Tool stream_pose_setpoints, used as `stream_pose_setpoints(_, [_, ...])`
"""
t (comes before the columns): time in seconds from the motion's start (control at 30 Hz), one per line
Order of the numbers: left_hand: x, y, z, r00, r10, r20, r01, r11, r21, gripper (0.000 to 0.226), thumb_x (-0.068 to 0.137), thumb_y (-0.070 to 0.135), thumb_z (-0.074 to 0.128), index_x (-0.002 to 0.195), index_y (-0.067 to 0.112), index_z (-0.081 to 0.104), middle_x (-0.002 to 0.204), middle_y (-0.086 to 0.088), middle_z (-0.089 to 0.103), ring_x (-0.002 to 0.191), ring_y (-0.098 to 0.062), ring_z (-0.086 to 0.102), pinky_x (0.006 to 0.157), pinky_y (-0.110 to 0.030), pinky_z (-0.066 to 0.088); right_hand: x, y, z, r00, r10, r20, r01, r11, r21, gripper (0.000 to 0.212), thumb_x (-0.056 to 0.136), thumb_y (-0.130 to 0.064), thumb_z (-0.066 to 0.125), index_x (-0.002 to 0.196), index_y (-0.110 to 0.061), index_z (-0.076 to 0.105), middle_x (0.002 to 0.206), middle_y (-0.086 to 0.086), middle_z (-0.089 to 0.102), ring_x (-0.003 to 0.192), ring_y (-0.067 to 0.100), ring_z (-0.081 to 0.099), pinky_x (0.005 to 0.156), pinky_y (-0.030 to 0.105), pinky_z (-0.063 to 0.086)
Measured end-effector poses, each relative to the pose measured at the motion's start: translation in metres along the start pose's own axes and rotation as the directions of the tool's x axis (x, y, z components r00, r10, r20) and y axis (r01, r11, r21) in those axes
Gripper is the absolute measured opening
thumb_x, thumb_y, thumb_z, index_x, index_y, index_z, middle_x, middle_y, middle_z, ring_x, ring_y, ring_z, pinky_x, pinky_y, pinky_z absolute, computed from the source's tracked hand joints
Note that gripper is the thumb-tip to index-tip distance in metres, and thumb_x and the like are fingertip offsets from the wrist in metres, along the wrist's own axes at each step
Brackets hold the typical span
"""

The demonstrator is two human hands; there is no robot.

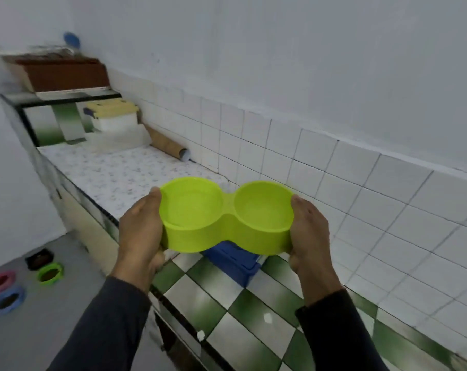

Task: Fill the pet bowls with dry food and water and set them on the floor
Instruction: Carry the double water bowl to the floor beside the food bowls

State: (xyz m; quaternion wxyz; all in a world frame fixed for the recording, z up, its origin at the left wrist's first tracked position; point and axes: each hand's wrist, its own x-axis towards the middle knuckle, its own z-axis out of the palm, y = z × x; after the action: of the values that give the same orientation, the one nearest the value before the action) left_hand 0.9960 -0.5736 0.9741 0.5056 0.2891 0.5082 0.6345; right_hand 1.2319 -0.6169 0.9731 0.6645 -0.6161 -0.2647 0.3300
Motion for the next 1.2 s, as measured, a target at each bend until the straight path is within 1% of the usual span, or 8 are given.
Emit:
stream_pose_setpoints(0.13, [0.031, 0.025, -0.055, 0.996, 0.036, -0.086, -0.037, 0.999, -0.012, 0.017, 0.100, 0.042, 0.065, 0.093, 0.028, 0.071, 0.100, 0.011, 0.073, 0.096, -0.017, 0.072, 0.093, -0.044, 0.056, -0.016, 0.010, 0.069, 0.996, 0.009, 0.089, -0.009, 1.000, 0.002, 0.017, 0.103, -0.037, 0.056, 0.092, -0.035, 0.068, 0.109, -0.014, 0.067, 0.103, 0.012, 0.060, 0.088, 0.037, 0.050])
stream_pose_setpoints(0.33, [0.067, 0.053, -0.132, 0.973, 0.079, -0.216, -0.090, 0.995, -0.040, 0.015, 0.101, 0.033, 0.066, 0.093, 0.023, 0.074, 0.079, 0.013, 0.077, 0.077, -0.009, 0.072, 0.083, -0.038, 0.058, -0.045, 0.026, 0.167, 0.974, 0.030, 0.223, -0.029, 1.000, -0.011, 0.016, 0.104, -0.034, 0.055, 0.092, -0.034, 0.065, 0.099, -0.019, 0.062, 0.092, 0.001, 0.057, 0.076, 0.026, 0.045])
stream_pose_setpoints(0.47, [0.088, 0.064, -0.180, 0.945, 0.119, -0.304, -0.136, 0.990, -0.036, 0.021, 0.104, 0.033, 0.060, 0.088, 0.024, 0.071, 0.070, 0.019, 0.075, 0.073, -0.004, 0.069, 0.080, -0.034, 0.057, -0.062, 0.041, 0.228, 0.939, 0.079, 0.334, -0.070, 0.997, -0.038, 0.016, 0.103, -0.038, 0.055, 0.091, -0.037, 0.066, 0.111, -0.013, 0.064, 0.107, 0.016, 0.060, 0.092, 0.037, 0.048])
stream_pose_setpoints(0.57, [0.104, 0.070, -0.215, 0.917, 0.131, -0.378, -0.158, 0.987, -0.041, 0.022, 0.104, 0.032, 0.060, 0.089, 0.023, 0.072, 0.073, 0.017, 0.076, 0.079, -0.009, 0.070, 0.089, -0.041, 0.056, -0.073, 0.049, 0.271, 0.915, 0.087, 0.394, -0.069, 0.996, -0.061, 0.011, 0.103, -0.038, 0.056, 0.100, -0.035, 0.066, 0.112, -0.010, 0.064, 0.108, 0.018, 0.059, 0.092, 0.038, 0.047])
stream_pose_setpoints(0.7, [0.129, 0.077, -0.259, 0.880, 0.151, -0.450, -0.183, 0.983, -0.028, 0.024, 0.103, 0.034, 0.060, 0.087, 0.021, 0.074, 0.081, 0.012, 0.077, 0.082, -0.012, 0.070, 0.095, -0.049, 0.056, -0.086, 0.058, 0.329, 0.867, 0.112, 0.485, -0.077, 0.993, -0.093, 0.014, 0.103, -0.038, 0.057, 0.093, -0.039, 0.066, 0.100, -0.018, 0.062, 0.102, 0.017, 0.059, 0.095, 0.041, 0.049])
stream_pose_setpoints(0.9, [0.171, 0.095, -0.313, 0.798, 0.186, -0.573, -0.233, 0.973, -0.009, 0.027, 0.104, 0.033, 0.059, 0.086, 0.019, 0.074, 0.086, 0.008, 0.077, 0.089, -0.019, 0.070, 0.098, -0.055, 0.055, -0.097, 0.072, 0.419, 0.802, 0.095, 0.590, -0.046, 0.994, -0.098, 0.031, 0.103, -0.035, 0.055, 0.129, -0.023, 0.067, 0.117, -0.010, 0.061, 0.114, 0.017, 0.058, 0.105, 0.041, 0.047])
stream_pose_setpoints(1.07, [0.208, 0.111, -0.355, 0.706, 0.189, -0.682, -0.275, 0.961, -0.018, 0.022, 0.100, 0.034, 0.066, 0.090, 0.018, 0.078, 0.102, -0.005, 0.079, 0.105, -0.030, 0.073, 0.098, -0.060, 0.055, -0.103, 0.083, 0.499, 0.718, 0.109, 0.687, -0.047, 0.993, -0.108, 0.013, 0.099, -0.039, 0.057, 0.099, -0.040, 0.070, 0.119, -0.011, 0.068, 0.115, 0.019, 0.062, 0.104, 0.049, 0.050])
stream_pose_setpoints(1.2, [0.241, 0.123, -0.382, 0.646, 0.175, -0.743, -0.288, 0.957, -0.025, 0.021, 0.099, 0.034, 0.066, 0.092, 0.017, 0.076, 0.097, -0.001, 0.078, 0.095, -0.022, 0.073, 0.095, -0.057, 0.056, -0.109, 0.088, 0.558, 0.651, 0.115, 0.750, -0.063, 0.993, -0.097, 0.018, 0.097, -0.039, 0.058, 0.085, -0.046, 0.070, 0.106, -0.022, 0.067, 0.110, 0.016, 0.063, 0.102, 0.055, 0.051])
